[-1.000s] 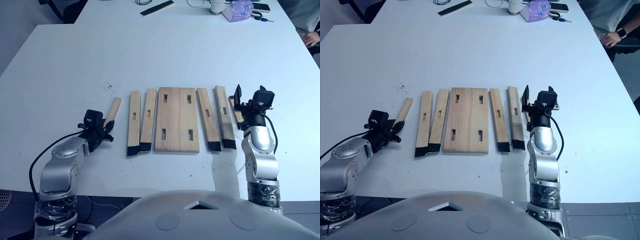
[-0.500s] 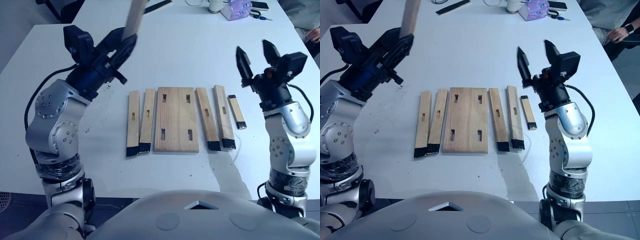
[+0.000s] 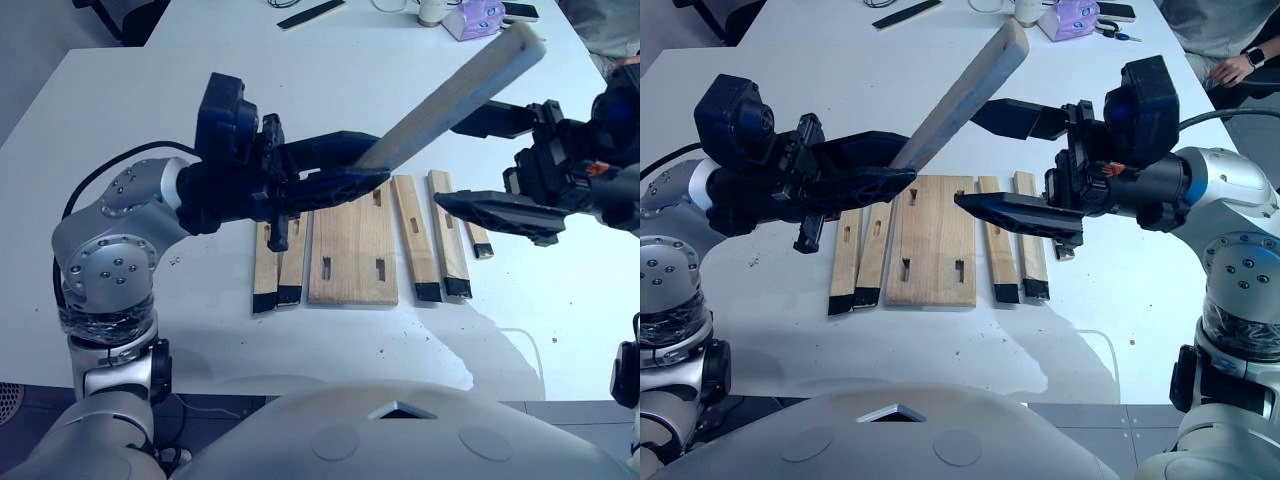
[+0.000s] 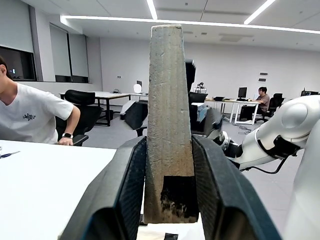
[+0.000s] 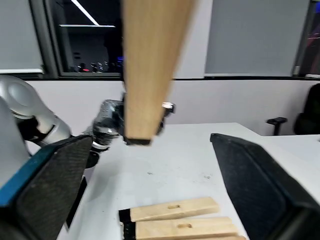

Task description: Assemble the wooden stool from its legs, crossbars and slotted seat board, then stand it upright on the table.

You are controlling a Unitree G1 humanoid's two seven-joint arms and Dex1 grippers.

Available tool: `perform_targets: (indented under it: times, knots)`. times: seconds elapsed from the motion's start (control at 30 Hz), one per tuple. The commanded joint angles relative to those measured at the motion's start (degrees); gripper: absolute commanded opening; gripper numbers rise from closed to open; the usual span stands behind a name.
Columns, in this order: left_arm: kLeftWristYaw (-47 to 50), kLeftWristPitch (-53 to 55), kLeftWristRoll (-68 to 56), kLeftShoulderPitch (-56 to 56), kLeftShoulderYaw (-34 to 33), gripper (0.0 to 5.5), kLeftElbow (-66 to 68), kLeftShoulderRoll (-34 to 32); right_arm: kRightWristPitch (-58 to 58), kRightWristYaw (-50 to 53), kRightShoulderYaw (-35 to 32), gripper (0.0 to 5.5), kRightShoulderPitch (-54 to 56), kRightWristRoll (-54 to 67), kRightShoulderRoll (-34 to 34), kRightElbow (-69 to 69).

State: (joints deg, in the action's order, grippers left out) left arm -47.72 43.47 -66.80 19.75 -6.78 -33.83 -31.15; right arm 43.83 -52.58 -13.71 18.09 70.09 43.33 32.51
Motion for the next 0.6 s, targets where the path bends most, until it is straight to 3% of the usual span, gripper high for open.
perform_targets:
  times: [0.03, 0.2, 0.6]
  knots:
    - [-1.85, -1.69, 3.45, -0.5, 1.56, 1.31, 0.91, -1.26, 0.67, 0.91, 1.03, 4.34, 1.24, 1.38, 0.34, 1.06]
    - [-4.06, -2.84, 5.89, -2.71, 3.39, 1.31, 0.28, -1.83, -0.34, 1.08, 2.41, 4.34, 1.1, -0.63, 0.04, 1.79]
    - [-6.93, -3.35, 6.14, -3.26, 4.2, 1.31, 1.22, -3.19, -1.83, -3.15, 4.46, 2.52, -1.79, -4.51, 1.44, 4.31]
